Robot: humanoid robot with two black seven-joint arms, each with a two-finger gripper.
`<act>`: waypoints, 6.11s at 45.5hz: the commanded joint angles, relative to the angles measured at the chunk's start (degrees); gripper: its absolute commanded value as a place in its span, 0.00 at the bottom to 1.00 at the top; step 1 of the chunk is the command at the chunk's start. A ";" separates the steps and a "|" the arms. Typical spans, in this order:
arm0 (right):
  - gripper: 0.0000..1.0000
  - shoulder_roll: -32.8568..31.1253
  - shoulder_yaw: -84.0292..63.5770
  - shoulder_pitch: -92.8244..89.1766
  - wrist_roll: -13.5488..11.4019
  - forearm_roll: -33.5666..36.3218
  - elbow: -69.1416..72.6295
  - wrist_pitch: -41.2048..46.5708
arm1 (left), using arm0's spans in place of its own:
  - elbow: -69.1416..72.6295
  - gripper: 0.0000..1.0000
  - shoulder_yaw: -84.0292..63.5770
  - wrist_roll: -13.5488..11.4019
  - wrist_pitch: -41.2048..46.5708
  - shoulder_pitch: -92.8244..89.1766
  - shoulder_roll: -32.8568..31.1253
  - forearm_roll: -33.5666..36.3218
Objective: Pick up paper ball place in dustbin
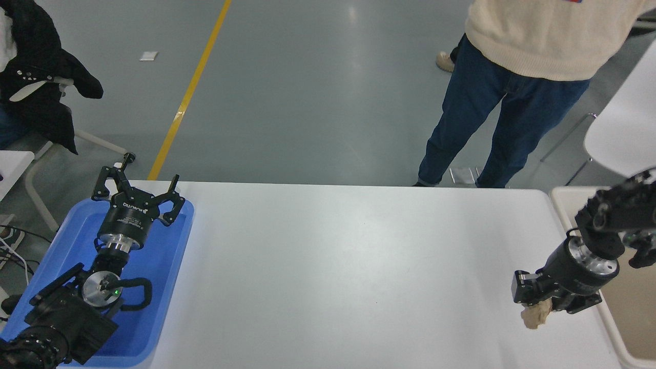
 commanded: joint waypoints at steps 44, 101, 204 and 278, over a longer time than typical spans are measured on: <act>0.00 -10.48 -11.89 28.11 -0.08 0.00 -4.44 5.07 | 0.02 1.00 0.00 0.01 0.00 0.00 0.00 -0.06; 0.00 -8.92 27.39 -53.45 0.01 -0.09 -67.37 -15.49 | 0.02 1.00 0.00 0.01 0.00 0.00 0.00 -0.06; 1.00 -17.00 17.64 -32.29 -0.08 -4.13 -21.95 -35.80 | 0.02 1.00 0.00 0.01 0.00 0.00 0.00 -0.06; 1.00 14.90 128.99 -68.13 6.15 -4.57 -34.51 -38.96 | 0.02 1.00 0.00 0.01 0.00 0.00 0.00 -0.06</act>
